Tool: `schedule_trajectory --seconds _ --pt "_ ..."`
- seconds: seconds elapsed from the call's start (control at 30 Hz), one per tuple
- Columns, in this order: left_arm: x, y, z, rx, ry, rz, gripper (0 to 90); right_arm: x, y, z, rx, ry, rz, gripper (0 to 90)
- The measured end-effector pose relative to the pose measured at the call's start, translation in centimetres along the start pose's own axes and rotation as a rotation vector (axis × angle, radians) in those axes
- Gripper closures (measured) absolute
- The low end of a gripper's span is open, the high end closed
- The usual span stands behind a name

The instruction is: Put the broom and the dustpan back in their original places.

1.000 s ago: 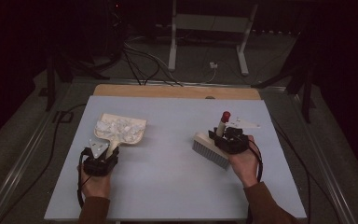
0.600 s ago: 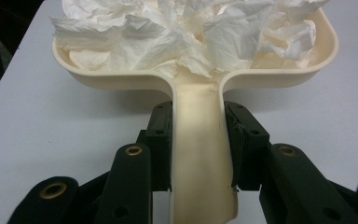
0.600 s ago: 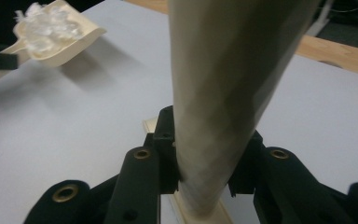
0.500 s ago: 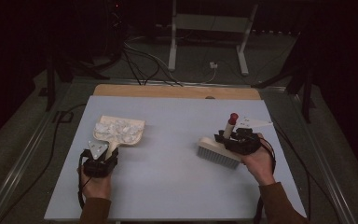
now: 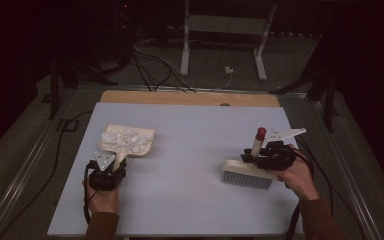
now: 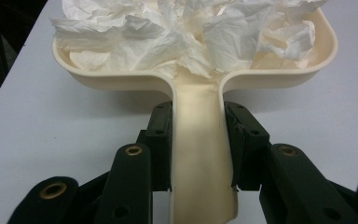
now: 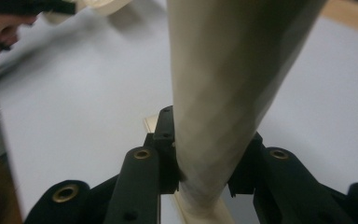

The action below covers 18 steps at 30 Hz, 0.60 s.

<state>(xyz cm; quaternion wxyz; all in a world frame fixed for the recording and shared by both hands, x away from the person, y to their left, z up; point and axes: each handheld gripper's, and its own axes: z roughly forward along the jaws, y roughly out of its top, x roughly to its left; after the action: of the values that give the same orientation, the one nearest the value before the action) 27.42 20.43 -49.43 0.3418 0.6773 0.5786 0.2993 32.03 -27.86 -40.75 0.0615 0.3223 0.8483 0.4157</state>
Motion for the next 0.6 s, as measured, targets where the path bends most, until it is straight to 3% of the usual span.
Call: schedule_trajectory --seconds 0.13,0.27,0.33,0.47,0.6 --pt "0.0 0.0 0.1 0.002 0.001 0.001 66.5 -0.9 -0.3 -0.9 0.065 0.085 0.004 70.4" --pt "-0.1 0.0 0.2 0.007 0.004 -0.002 66.5 -2.2 -0.4 -0.7 0.123 0.121 0.036 70.3" --pt "-0.2 0.0 0.2 0.007 0.007 -0.003 66.5 -3.0 -0.6 0.0 0.139 0.093 0.057 70.2" --pt "-0.3 0.0 0.3 0.014 0.011 -0.001 66.5 -3.9 -0.7 1.2 0.108 0.017 0.106 68.9" --pt "-0.5 -0.1 0.5 0.025 0.016 -0.001 66.5 -4.2 -0.7 2.6 0.097 -0.098 0.136 65.7"
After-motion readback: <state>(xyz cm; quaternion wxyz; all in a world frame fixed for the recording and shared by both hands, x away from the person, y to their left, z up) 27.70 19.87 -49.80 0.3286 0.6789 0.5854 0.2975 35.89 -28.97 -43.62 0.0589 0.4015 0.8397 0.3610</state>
